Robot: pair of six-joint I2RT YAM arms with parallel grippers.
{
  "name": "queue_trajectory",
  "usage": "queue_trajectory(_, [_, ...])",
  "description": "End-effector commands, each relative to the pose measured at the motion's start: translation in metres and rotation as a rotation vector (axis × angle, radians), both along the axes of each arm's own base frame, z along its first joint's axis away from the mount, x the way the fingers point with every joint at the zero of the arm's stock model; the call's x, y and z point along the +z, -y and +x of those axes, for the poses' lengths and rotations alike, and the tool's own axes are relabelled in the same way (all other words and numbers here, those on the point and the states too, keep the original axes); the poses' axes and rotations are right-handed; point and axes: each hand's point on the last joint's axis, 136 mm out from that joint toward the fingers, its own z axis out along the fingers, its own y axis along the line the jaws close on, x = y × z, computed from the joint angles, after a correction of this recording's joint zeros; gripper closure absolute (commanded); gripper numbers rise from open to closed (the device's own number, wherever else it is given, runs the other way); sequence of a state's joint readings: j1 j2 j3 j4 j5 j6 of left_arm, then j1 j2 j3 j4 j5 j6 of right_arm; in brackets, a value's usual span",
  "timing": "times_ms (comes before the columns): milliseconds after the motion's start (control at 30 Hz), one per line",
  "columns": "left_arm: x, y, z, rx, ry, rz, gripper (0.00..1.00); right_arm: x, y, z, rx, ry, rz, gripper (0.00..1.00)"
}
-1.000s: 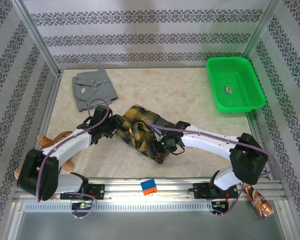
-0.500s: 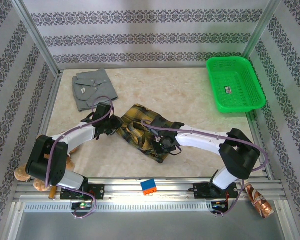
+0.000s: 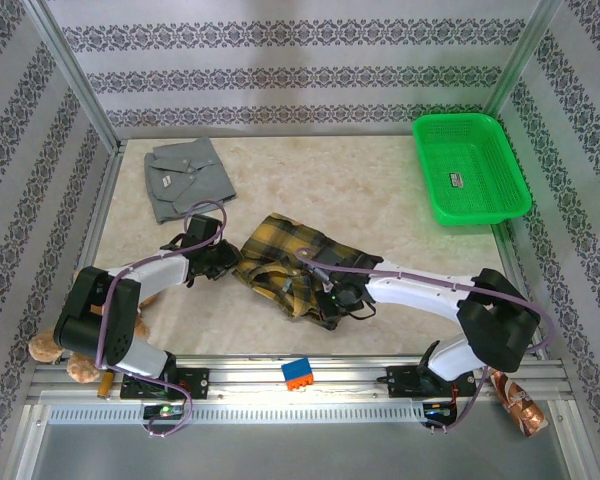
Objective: Fold and stack the long sleeve shirts
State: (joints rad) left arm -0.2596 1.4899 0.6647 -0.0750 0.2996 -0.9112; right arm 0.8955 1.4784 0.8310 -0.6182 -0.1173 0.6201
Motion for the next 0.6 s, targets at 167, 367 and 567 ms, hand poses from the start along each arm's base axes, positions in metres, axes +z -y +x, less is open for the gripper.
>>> queue_trajectory(167, [0.035, 0.002, 0.023, -0.038, 0.179, -0.025, 0.50, -0.006, -0.003, -0.017, -0.022, -0.074, 0.034, 0.72])
queue_trajectory(367, [0.091, -0.008, -0.004, 0.055, 0.196, -0.082, 0.18, 0.022, 0.005, -0.019, -0.037, -0.045, 0.046, 0.48])
queue_trajectory(567, [0.104, 0.006, -0.069, 0.110, 0.133, -0.214, 0.17, 0.052, 0.024, -0.024, -0.038, 0.010, 0.092, 0.22])
